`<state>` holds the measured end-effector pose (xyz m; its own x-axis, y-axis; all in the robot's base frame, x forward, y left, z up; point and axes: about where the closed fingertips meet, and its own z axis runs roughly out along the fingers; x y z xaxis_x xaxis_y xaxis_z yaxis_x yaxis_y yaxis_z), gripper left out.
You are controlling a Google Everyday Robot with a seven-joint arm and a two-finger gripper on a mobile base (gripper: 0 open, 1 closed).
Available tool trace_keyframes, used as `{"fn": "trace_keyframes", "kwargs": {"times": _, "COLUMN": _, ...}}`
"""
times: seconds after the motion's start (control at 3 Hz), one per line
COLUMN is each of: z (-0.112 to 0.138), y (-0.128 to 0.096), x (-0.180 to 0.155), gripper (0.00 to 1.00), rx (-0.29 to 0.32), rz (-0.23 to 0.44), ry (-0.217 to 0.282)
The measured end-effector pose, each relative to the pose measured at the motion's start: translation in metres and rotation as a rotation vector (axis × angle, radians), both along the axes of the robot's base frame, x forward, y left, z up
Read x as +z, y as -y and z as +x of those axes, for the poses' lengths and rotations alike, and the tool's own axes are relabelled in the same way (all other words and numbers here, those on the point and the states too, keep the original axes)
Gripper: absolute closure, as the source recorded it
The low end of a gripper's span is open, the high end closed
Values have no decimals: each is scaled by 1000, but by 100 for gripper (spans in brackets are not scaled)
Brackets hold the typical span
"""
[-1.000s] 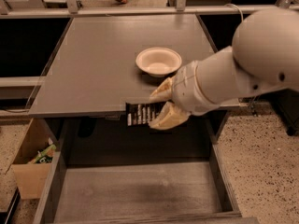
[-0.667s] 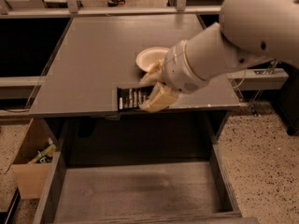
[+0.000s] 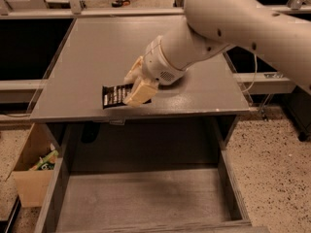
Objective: Pick rxbar chocolate from top drawer and place on counter
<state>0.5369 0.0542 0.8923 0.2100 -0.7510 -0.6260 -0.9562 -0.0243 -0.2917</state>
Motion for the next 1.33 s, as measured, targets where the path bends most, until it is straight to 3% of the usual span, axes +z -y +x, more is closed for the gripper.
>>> {"fn": "trace_keyframes", "kwargs": {"times": 1.0, "z": 31, "y": -37, "x": -56, "gripper": 100, "rx": 8, "rz": -13, "ry": -102}}
{"fn": "trace_keyframes", "kwargs": {"times": 1.33, "z": 31, "y": -37, "x": -56, "gripper": 81, "rx": 8, "rz": -13, "ry": -102}}
